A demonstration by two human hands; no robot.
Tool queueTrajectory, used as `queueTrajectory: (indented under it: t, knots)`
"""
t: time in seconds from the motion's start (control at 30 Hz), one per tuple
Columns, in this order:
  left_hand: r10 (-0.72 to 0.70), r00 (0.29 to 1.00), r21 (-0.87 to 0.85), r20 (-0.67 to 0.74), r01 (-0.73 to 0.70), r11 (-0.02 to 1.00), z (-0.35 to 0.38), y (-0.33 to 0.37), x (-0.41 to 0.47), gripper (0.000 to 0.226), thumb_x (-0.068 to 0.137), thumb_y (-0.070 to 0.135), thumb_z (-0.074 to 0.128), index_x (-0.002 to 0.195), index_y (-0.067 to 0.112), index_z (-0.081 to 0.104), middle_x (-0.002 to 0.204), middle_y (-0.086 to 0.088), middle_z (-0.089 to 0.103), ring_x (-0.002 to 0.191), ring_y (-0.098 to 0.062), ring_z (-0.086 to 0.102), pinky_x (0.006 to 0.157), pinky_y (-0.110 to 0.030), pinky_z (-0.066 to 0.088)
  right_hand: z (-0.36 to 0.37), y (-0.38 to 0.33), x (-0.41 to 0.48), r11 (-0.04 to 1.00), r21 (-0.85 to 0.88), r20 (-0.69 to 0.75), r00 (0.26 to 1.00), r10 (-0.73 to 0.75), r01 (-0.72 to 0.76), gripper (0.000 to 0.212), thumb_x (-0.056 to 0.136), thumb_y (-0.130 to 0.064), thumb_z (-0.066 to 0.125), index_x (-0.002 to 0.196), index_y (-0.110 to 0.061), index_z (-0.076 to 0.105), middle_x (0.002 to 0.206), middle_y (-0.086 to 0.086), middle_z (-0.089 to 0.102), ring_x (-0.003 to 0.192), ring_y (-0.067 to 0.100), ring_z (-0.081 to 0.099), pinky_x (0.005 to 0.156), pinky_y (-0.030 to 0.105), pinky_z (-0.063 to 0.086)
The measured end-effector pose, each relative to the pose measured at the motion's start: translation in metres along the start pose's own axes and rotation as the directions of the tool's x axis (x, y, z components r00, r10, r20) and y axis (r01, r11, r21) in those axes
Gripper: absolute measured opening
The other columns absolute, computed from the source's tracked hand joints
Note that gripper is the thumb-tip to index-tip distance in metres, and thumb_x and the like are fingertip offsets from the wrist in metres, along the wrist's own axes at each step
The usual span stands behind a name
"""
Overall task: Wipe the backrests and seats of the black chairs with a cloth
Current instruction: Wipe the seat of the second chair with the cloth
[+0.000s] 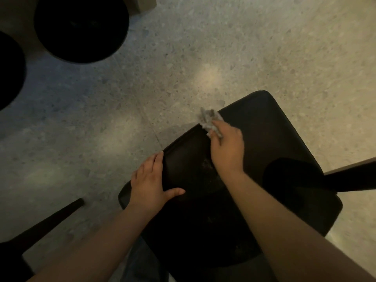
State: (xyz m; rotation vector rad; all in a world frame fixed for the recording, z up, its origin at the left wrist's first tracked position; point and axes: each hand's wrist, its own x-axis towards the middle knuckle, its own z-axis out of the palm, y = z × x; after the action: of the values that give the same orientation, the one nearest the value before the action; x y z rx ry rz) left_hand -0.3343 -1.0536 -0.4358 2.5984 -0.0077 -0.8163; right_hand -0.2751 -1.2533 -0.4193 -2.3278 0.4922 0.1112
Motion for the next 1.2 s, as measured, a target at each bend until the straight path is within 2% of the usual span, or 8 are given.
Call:
queueTrajectory:
  t: [0.13,0.23,0.4,0.63,0.73,0.9,1.03,1.2]
  knots:
    - [-0.006,1.0,0.004,0.011,0.006,1.0,-0.001,0.001,-0.001,0.12,0.066,0.07,0.071,0.155,0.022,0.005,0.16,-0.002,0.013,0.147,-0.022,0.016,0.119,-0.046,0.019,-0.005,0.001,-0.024,0.987,0.151,0.148,0.986,-0.075,0.053,0.032,0.096,-0.022,0.057,0.127,-0.026,0.061,0.11,-0.003,0.063,0.1,0.001,0.055,0.091,0.025,0.05]
    - [-0.002,1.0,0.0,0.006,0.002,1.0,-0.001,0.002,0.0,0.119,0.067,0.07,0.071,0.155,0.022,0.006,0.16,-0.003,0.014,0.147,-0.023,0.016,0.119,-0.046,0.019,-0.021,0.0,-0.005,0.985,0.144,0.015,0.995,-0.095,0.092,0.03,0.096,-0.017,0.056,0.125,-0.019,0.064,0.103,-0.007,0.066,0.091,-0.007,0.057,0.081,0.009,0.047]
    - [-0.009,1.0,0.006,0.006,0.009,1.0,0.0,0.001,0.0,0.12,0.066,0.07,0.071,0.155,0.022,0.006,0.16,-0.003,0.014,0.147,-0.023,0.017,0.119,-0.046,0.019,-0.002,-0.004,-0.013,0.991,0.1,-0.064,0.993,0.096,-0.089,0.033,0.095,-0.016,0.055,0.127,-0.023,0.06,0.125,-0.002,0.06,0.116,0.011,0.054,0.101,0.037,0.048]
    - [0.01,1.0,0.001,-0.001,-0.01,1.0,0.0,0.0,-0.001,0.12,0.067,0.071,0.07,0.155,0.022,0.005,0.16,-0.003,0.014,0.146,-0.023,0.018,0.119,-0.045,0.019,-0.009,-0.015,-0.021,0.967,0.252,0.048,0.999,0.011,-0.023,0.029,0.096,-0.018,0.054,0.124,-0.024,0.062,0.102,-0.016,0.062,0.094,-0.002,0.06,0.087,0.022,0.053]
    - [0.01,1.0,0.004,0.0,-0.01,1.0,0.0,-0.001,0.0,0.119,0.067,0.071,0.069,0.155,0.023,0.005,0.16,-0.003,0.014,0.146,-0.022,0.017,0.12,-0.045,0.018,-0.019,-0.012,0.029,0.993,0.058,-0.025,0.995,-0.098,0.099,0.029,0.097,-0.015,0.053,0.124,-0.015,0.064,0.105,-0.003,0.066,0.096,0.006,0.06,0.087,0.022,0.05]
    - [0.002,1.0,0.012,0.008,-0.002,1.0,0.001,-0.001,0.001,0.121,0.067,0.072,0.068,0.155,0.023,0.001,0.16,-0.002,0.011,0.147,-0.021,0.015,0.12,-0.044,0.017,0.013,-0.021,0.062,0.852,-0.517,0.247,0.967,0.055,0.083,0.017,0.092,-0.019,0.057,0.108,-0.02,0.062,0.108,0.007,0.062,0.103,0.028,0.057,0.089,0.049,0.05]
    - [-0.002,1.0,0.009,0.002,0.002,1.0,0.002,-0.001,0.0,0.123,0.066,0.074,0.068,0.155,0.023,0.0,0.16,-0.001,0.011,0.145,-0.021,0.017,0.12,-0.043,0.018,0.028,-0.041,0.016,0.969,-0.133,0.38,0.914,-0.142,0.206,0.019,0.098,-0.015,0.051,0.108,-0.013,0.066,0.097,0.005,0.067,0.09,0.018,0.061,0.086,0.035,0.05]
    - [0.008,1.0,-0.009,0.022,-0.008,1.0,-0.001,-0.001,-0.001,0.121,0.067,0.073,0.068,0.155,0.024,0.001,0.16,0.0,0.01,0.146,-0.021,0.015,0.12,-0.044,0.018,-0.011,-0.033,0.04,0.995,0.04,0.16,0.983,-0.092,0.086,0.022,0.1,-0.021,0.051,0.116,-0.018,0.065,0.091,-0.007,0.063,0.078,0.005,0.059,0.072,0.021,0.053]
